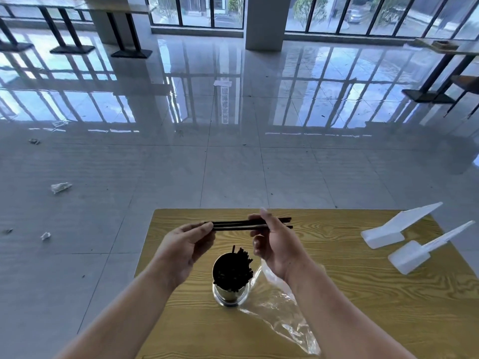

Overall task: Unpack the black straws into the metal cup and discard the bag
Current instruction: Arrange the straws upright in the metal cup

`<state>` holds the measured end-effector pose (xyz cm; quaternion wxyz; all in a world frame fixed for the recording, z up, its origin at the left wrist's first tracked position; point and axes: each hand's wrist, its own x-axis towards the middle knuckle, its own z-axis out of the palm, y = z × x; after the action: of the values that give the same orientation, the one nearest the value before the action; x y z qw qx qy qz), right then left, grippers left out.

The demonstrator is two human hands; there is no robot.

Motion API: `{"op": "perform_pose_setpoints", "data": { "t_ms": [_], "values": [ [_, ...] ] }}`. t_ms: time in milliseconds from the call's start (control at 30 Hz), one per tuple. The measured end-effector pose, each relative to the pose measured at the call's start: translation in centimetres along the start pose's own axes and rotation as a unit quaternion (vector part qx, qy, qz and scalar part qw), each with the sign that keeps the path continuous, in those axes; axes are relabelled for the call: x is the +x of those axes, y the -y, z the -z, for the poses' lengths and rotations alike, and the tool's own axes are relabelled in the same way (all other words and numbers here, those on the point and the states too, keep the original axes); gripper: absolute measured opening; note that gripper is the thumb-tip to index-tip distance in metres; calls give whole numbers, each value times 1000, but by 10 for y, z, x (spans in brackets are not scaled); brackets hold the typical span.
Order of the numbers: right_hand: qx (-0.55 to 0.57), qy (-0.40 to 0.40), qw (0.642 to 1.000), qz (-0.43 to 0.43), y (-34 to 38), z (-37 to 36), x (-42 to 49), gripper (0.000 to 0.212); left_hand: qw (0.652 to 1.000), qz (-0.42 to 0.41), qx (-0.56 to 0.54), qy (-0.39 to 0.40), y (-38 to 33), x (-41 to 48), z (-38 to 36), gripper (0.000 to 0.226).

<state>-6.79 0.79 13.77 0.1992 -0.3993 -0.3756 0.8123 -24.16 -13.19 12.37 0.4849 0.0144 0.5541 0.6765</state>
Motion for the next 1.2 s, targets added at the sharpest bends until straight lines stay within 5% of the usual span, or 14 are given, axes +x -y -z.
{"op": "perform_pose_setpoints", "data": {
  "t_ms": [133, 267, 433, 567, 800, 967, 1100, 1200],
  "values": [
    [-183, -64, 974, 121, 7, 8, 2, 39, 980, 30, 198, 6, 33, 9, 16, 30],
    [-401, -57, 881, 242, 0, 16, 2, 43, 868, -18, 497, -20, 53, 11, 31, 19],
    [-541, 13, 806, 240, -35, 11, 5, 46, 801, 0, 599, 28, 64, 2, 28, 36],
    [-519, 3, 820, 240, -49, 13, 5, 49, 783, -41, 620, 17, 72, -3, 26, 31],
    [-548, -36, 788, 279, -33, 23, 8, 50, 786, -58, 615, 6, 77, -5, 22, 27],
    [-621, 43, 770, 140, -37, 18, 7, 30, 775, -52, 628, 36, 81, -5, 16, 46],
    [-559, -3, 814, 160, -40, 35, 6, 25, 765, -59, 638, 59, 87, -5, 9, 62],
    [-557, -35, 815, 158, -50, 47, 4, 14, 755, -84, 648, 56, 92, -6, 4, 58]
  ]
}}
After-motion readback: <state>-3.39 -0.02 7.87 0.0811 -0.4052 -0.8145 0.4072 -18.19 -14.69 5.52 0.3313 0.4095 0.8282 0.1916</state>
